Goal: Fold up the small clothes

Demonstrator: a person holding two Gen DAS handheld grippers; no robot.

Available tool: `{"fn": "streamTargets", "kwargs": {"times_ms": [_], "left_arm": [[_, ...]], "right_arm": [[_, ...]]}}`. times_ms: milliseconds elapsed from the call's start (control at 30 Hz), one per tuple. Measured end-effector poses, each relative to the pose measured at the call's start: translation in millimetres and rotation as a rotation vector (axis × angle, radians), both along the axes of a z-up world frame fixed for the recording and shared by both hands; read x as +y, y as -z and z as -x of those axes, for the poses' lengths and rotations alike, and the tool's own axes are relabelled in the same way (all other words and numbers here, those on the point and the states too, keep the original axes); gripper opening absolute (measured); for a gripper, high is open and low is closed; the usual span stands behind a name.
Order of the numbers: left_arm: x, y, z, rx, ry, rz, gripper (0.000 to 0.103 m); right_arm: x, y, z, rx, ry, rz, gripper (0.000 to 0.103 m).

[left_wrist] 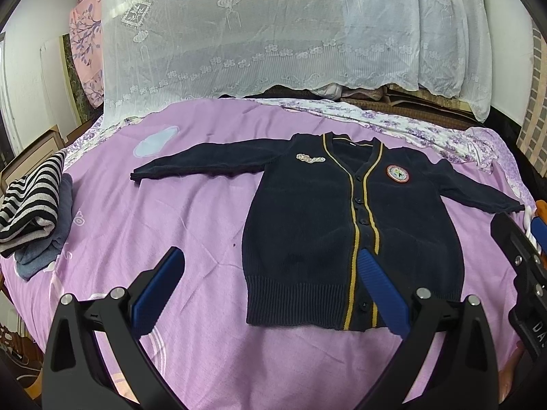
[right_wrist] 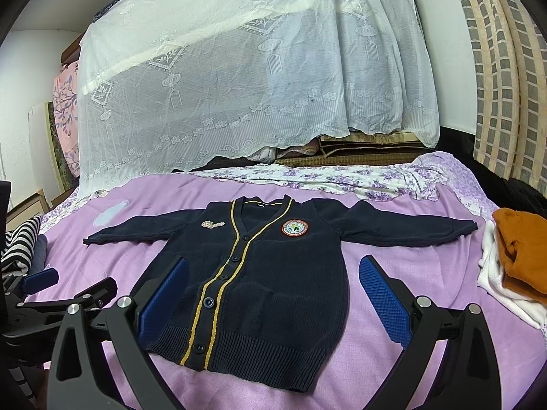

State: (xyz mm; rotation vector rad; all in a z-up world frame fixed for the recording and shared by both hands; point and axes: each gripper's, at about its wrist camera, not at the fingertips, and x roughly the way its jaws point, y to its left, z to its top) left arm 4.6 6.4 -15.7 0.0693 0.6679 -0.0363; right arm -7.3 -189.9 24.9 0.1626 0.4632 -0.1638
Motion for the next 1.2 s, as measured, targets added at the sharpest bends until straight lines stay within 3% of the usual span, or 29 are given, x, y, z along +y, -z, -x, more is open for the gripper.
{"fn": "streamTargets", "kwargs": {"times_ms": [1200], "left_arm": [[1.3, 3.3, -1.6, 0.017, -0.002, 0.005, 0.099]], "right_arm": [[-0.9, 0.4, 0.2, 0.0, 0.001, -0.004, 0.1]]}}
